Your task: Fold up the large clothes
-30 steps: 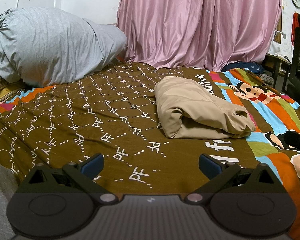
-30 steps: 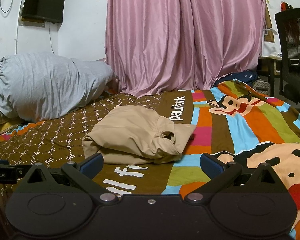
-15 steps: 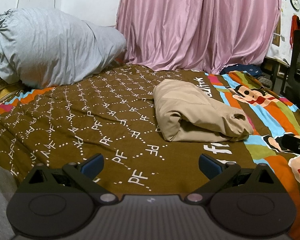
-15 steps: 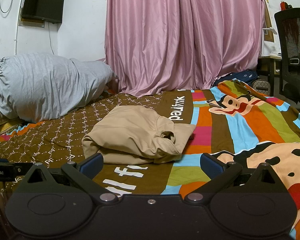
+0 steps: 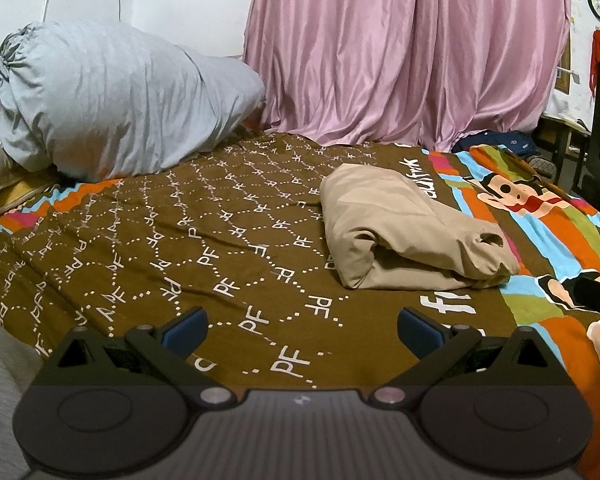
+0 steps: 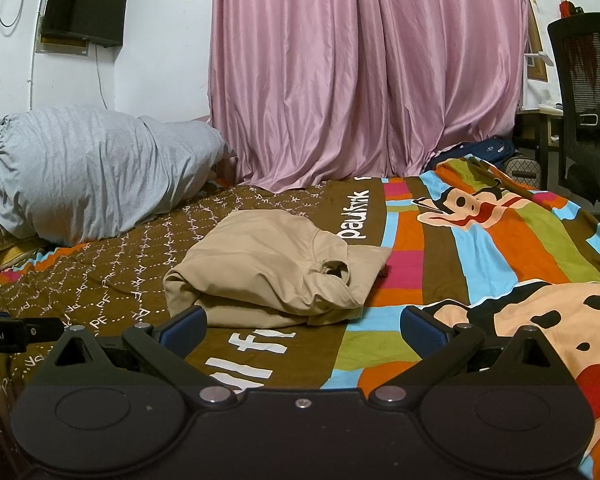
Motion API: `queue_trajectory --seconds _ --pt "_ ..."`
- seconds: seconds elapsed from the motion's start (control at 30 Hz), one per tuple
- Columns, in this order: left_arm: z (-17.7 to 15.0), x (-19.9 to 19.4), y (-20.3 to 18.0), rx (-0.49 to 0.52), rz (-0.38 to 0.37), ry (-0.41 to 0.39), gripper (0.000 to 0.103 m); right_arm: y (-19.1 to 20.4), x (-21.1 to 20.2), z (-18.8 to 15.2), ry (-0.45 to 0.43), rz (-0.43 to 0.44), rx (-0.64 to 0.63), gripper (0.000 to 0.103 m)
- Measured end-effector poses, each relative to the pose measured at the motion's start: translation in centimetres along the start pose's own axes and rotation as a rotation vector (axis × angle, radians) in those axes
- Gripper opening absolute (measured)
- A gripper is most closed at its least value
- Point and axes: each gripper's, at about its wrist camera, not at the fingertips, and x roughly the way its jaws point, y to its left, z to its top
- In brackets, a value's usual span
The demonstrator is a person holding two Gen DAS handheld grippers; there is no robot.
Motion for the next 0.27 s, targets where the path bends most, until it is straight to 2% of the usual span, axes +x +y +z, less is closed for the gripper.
queue_trajectory --seconds 0.27 --pt "0.24 0.13 -0.10 0.016 0.002 0.005 0.103 0.14 0.02 -0.07 0.004 -0.001 0.003 0.102"
